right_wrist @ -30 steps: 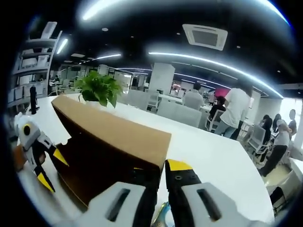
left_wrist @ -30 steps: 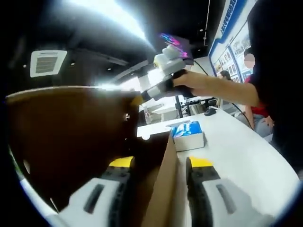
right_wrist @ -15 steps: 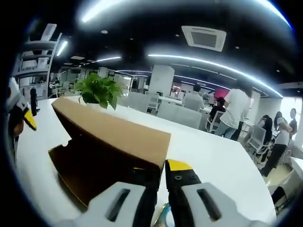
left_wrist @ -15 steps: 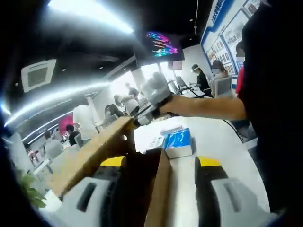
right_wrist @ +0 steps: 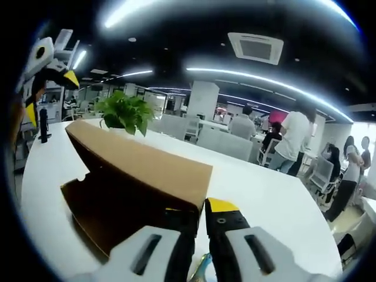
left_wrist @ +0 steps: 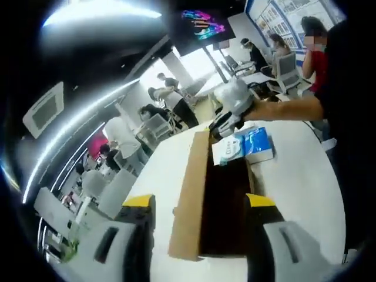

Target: Operate the shoe box by opening the lid, removing the specified soft item, and placing it in the target area until the item is outside and the box remains undamaged.

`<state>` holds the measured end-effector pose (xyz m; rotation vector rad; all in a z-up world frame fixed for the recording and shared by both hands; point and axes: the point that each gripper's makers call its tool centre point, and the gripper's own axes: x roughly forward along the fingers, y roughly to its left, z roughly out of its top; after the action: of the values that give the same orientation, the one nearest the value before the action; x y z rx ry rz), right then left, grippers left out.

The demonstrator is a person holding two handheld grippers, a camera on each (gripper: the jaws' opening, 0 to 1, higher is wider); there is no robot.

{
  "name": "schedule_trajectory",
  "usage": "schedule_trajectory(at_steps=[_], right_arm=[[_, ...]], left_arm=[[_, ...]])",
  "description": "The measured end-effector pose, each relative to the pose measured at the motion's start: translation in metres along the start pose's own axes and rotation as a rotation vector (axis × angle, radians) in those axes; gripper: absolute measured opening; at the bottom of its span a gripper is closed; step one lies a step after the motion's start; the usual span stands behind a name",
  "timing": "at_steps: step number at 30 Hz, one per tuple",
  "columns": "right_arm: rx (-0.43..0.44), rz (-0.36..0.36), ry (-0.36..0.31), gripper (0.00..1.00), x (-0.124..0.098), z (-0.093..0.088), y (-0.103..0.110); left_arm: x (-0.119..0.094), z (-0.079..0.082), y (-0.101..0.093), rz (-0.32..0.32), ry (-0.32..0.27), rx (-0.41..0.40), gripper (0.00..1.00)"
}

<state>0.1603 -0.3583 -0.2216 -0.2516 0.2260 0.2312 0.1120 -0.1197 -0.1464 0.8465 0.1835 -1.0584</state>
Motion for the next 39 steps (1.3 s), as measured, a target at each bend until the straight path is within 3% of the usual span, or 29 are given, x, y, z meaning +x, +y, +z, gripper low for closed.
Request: schedule_trajectory(at_steps=[3, 5, 14, 21, 32, 39], right_arm=[[-0.001, 0.004, -0.001, 0.03, 0.000, -0.001, 0.000], [0.000, 0.006, -0.002, 0.03, 0.000, 0.000, 0.000], [0.003, 0.015, -0.006, 0.04, 0.000, 0.000, 0.002], [0.007, 0.024, -0.011, 0.04, 0.000, -0.001, 0.003], [0.006, 0.038, -0.014, 0.04, 0.000, -0.002, 0.002], [0.011, 0.040, -0.017, 0.05, -0.001, -0.002, 0.001]], left_arm=[[0.012, -0.010, 0.004, -0.045, 0.071, -0.025, 0.61], [0.022, -0.019, 0.004, -0.062, 0.140, 0.009, 0.61], [0.045, -0.023, 0.008, -0.056, 0.214, 0.058, 0.58], [0.056, -0.035, 0.004, -0.074, 0.264, 0.058, 0.57], [0.062, -0.042, 0.008, -0.087, 0.276, 0.029, 0.53], [0.062, -0.041, 0.003, -0.104, 0.284, 0.021, 0.37]])
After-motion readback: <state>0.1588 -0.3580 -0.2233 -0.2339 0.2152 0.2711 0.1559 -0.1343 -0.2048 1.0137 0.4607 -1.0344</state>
